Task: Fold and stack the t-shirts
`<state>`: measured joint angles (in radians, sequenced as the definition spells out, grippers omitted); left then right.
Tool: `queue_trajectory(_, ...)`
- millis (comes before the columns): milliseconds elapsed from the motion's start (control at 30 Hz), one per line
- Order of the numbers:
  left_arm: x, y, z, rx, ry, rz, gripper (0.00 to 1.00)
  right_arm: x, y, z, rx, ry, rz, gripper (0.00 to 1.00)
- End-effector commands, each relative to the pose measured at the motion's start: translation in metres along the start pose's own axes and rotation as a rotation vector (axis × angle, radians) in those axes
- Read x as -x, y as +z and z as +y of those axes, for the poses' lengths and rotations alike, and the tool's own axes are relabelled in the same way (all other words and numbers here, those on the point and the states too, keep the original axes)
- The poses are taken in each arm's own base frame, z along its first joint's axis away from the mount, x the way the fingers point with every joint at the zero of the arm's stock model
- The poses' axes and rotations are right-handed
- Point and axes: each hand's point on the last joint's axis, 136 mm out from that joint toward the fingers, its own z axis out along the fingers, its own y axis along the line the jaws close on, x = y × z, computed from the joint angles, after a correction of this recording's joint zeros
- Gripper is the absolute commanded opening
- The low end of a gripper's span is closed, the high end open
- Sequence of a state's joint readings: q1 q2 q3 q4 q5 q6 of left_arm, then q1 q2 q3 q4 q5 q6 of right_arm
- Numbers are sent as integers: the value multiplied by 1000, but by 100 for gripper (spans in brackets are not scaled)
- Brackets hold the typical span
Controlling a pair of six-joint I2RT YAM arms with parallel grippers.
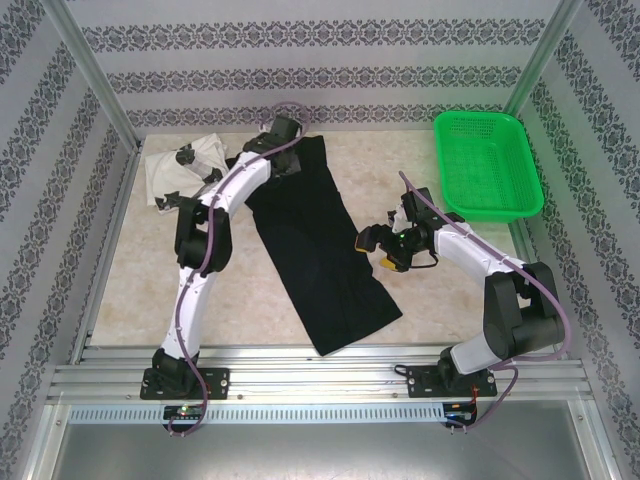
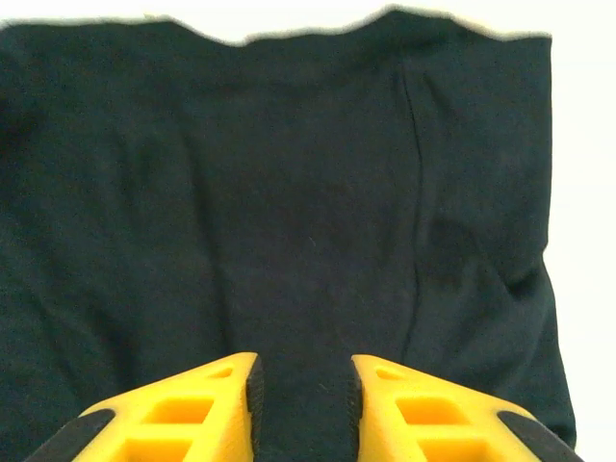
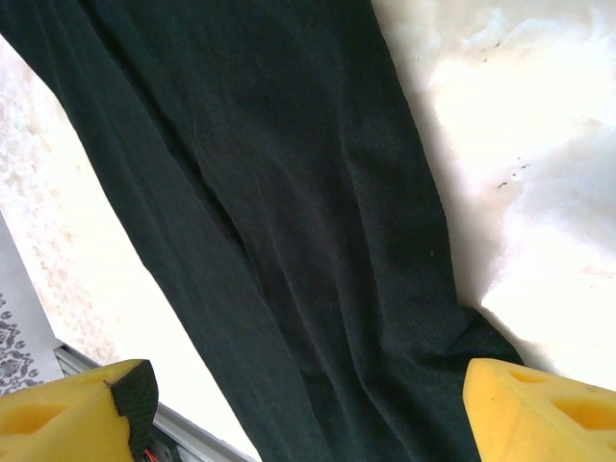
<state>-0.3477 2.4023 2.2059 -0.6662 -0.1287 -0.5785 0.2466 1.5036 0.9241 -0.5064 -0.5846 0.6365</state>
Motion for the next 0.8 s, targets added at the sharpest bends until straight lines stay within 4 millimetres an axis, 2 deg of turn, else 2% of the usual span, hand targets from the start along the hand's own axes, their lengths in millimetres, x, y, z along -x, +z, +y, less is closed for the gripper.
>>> queue_trajectory(0,-9,11,-9,-48,-62,40,31,-5,6,0,2,10,14,83)
queue_trajectory(167,-27,27,27,68,-65,80,30,-7,13,3,16,37,35,83)
queue_trajectory(267,-33,28,50,158,-56,93,30,-13,18,2,6,55,61,84)
queue_trajectory(333,-38,32,56,178,-44,102,30,-18,24,-3,-12,79,84,83)
queue_trajectory(500,-57,58,53,173,-31,156,31,-31,37,-13,-37,129,130,84)
queue_trajectory(767,-56,98,38,134,-3,168,33,-60,47,-40,-90,263,144,83)
